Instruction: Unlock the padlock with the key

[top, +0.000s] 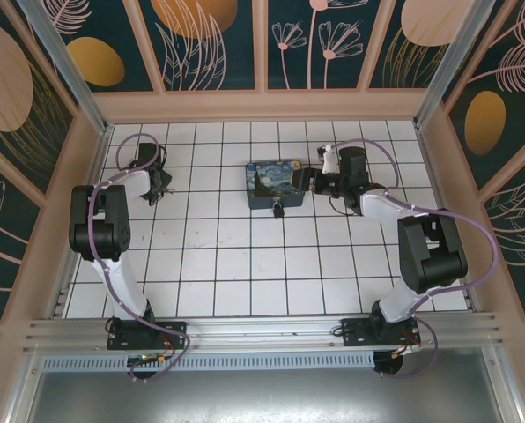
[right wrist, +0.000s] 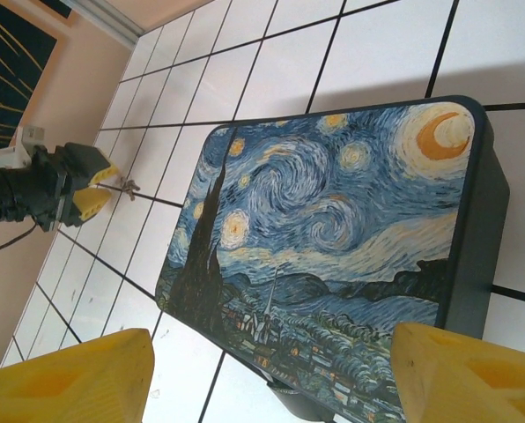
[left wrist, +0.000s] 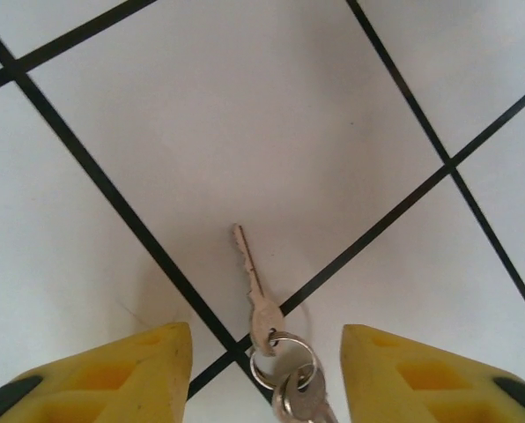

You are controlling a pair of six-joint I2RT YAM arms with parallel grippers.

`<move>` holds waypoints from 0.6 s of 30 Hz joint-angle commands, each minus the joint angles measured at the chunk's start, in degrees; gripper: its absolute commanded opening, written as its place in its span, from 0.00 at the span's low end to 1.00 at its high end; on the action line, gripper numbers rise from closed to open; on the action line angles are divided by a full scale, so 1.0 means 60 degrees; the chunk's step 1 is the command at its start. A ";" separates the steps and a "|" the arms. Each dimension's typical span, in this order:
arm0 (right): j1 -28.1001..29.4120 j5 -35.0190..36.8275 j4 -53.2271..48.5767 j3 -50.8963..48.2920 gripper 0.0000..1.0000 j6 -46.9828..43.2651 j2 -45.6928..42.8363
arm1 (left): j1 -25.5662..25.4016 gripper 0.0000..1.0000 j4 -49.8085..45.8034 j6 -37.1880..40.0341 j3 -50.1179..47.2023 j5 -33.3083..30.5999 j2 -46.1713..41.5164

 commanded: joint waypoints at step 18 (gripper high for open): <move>0.0095 -0.0102 -0.0665 0.0290 0.72 -0.0656 -0.0294 | 0.0368 0.30 0.1185 -0.1055 -0.0231 0.0549 0.0731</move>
